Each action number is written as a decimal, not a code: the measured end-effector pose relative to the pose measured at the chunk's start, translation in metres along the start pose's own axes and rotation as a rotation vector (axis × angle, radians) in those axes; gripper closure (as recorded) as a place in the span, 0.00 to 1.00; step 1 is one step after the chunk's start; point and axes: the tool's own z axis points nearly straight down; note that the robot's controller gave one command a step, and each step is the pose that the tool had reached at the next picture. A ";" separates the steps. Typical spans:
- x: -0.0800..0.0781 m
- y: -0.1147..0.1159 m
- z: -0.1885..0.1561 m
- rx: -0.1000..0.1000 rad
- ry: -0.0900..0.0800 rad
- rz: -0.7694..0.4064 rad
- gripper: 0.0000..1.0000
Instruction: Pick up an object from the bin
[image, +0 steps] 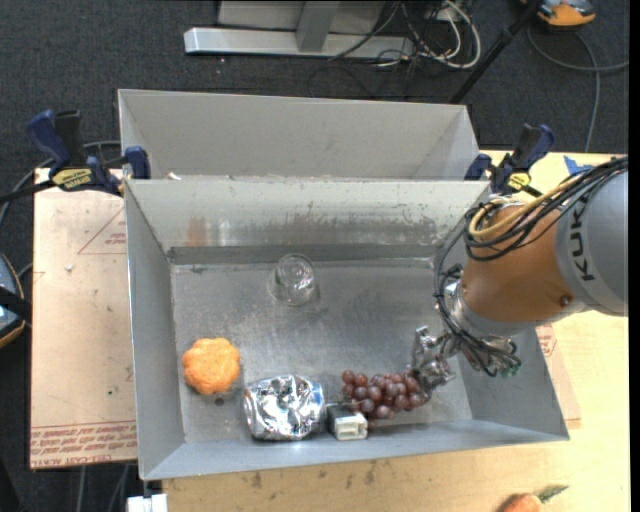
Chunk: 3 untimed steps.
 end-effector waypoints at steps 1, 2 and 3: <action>0.000 0.000 -0.001 -0.001 0.001 0.001 1.00; 0.001 0.000 -0.006 -0.004 0.000 0.002 1.00; 0.000 0.001 -0.012 -0.007 -0.003 0.002 1.00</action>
Offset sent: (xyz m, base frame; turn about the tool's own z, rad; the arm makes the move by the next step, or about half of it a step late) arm 0.0001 -0.0001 0.0229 0.0000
